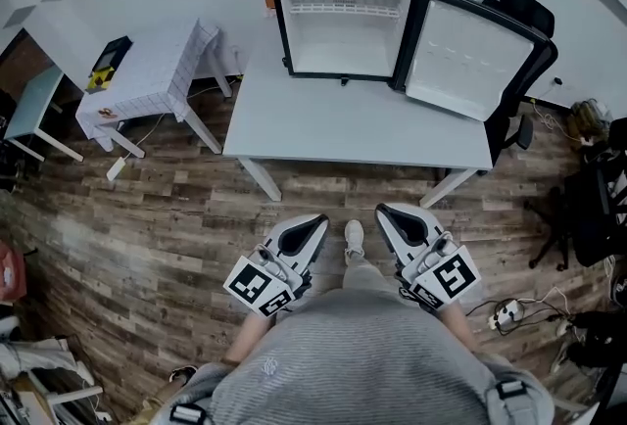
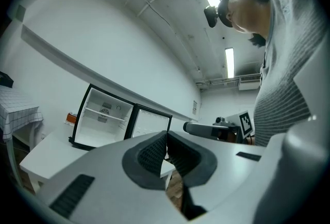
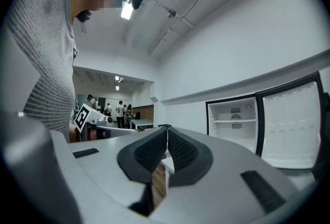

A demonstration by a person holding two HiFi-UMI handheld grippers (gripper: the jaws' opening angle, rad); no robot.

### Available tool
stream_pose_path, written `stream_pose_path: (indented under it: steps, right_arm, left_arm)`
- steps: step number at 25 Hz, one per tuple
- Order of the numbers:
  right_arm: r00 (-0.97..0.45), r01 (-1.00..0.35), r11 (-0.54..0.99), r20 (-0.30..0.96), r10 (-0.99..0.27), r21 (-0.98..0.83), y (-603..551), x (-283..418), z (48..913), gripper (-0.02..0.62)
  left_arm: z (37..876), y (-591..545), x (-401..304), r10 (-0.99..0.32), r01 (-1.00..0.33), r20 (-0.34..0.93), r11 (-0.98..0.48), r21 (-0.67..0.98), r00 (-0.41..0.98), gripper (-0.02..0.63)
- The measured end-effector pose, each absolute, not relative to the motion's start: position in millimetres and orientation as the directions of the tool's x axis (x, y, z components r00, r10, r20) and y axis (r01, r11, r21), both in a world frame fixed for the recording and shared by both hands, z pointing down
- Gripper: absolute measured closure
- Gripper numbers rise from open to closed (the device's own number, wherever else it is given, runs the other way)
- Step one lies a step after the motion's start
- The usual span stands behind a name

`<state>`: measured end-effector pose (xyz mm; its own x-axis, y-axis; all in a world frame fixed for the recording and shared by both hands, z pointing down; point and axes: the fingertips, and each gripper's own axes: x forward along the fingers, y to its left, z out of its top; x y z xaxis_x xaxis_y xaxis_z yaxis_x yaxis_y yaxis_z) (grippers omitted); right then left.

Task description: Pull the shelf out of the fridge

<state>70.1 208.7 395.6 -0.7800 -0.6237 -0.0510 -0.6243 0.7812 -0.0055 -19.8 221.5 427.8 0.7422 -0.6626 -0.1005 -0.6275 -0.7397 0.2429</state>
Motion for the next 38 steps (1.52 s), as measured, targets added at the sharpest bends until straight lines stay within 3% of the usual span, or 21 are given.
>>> stream_pose_path:
  steps: [14,24,38]
  right_arm:
    - [-0.764,-0.641,0.767,-0.057,-0.642,-0.041,75.8,100.8,388.9,0.581]
    - [-0.805,-0.588,0.809,-0.103,-0.584,0.016,-30.5,108.7,362.6,0.581]
    - [-0.778,-0.627,0.779,-0.045,-0.627,-0.012,-95.0,116.5,382.5,0.581]
  left_arm:
    - [407.3,83.2,2.2,-0.654,-0.631,-0.075,-0.75,0.199,0.753,0.594]
    - [380.2,-19.1,14.8,-0.696,-0.679,-0.112,-0.718,0.152,0.71,0.594]
    - [393.3,-86.9,28.6,-0.656,-0.636,-0.098,-0.751,0.178,0.748,0.594]
